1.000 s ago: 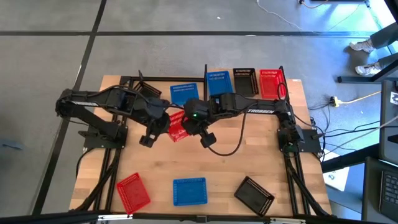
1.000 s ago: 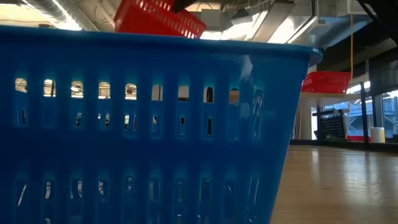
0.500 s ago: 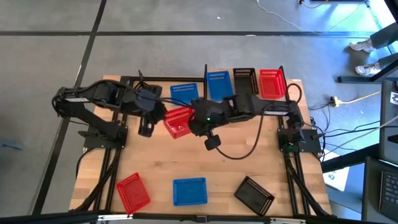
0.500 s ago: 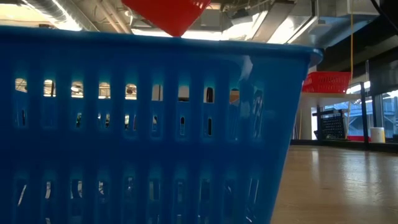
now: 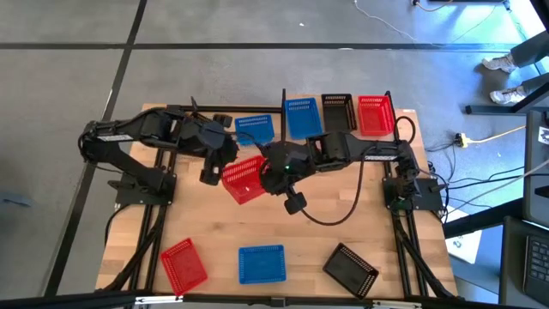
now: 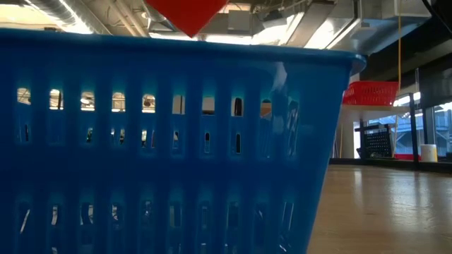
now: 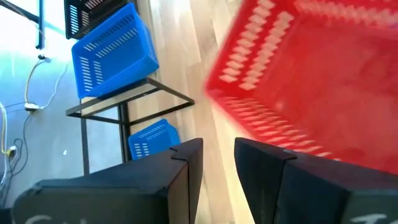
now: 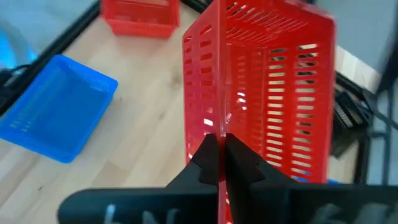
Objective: Stack baskets on shelf by color
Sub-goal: Stack the top red bin on the red bin on the shelf
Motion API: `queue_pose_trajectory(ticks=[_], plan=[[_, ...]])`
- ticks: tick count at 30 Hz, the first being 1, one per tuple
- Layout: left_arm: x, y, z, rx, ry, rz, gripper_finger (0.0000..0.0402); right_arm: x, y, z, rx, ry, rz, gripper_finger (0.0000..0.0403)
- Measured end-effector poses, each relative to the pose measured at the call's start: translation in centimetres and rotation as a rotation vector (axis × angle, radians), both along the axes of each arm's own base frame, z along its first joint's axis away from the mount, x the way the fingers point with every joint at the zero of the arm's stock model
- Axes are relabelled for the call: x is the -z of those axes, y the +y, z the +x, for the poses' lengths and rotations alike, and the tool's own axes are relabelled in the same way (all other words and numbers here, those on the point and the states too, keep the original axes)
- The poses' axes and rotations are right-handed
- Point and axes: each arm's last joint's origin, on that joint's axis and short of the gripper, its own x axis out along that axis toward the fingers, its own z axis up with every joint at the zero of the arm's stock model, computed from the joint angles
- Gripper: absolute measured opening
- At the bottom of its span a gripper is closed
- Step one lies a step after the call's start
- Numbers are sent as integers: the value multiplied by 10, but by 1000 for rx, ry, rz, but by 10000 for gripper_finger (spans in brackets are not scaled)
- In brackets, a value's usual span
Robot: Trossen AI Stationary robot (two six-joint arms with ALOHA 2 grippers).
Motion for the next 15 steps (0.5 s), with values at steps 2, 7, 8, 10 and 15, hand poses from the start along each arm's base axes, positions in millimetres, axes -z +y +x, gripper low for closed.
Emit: queue_pose_trajectory(ticks=[2, 7, 8, 10, 15], plan=[[1, 6, 4, -4, 1, -23, 85, 0, 2, 2, -14, -16, 11, 0], [3, 21, 3, -27, 10, -70, 85, 0, 6, 2, -28, -25, 9, 0], [3, 24, 4, -35, 13, -79, 85, 0, 7, 1, -30, -24, 9, 0], [4, 32, 3, -53, 16, -93, 85, 0, 9, 1, -34, -24, 9, 0], [7, 45, -1, -82, 59, -136, 85, -1, 13, 0, -43, -26, 7, 0]])
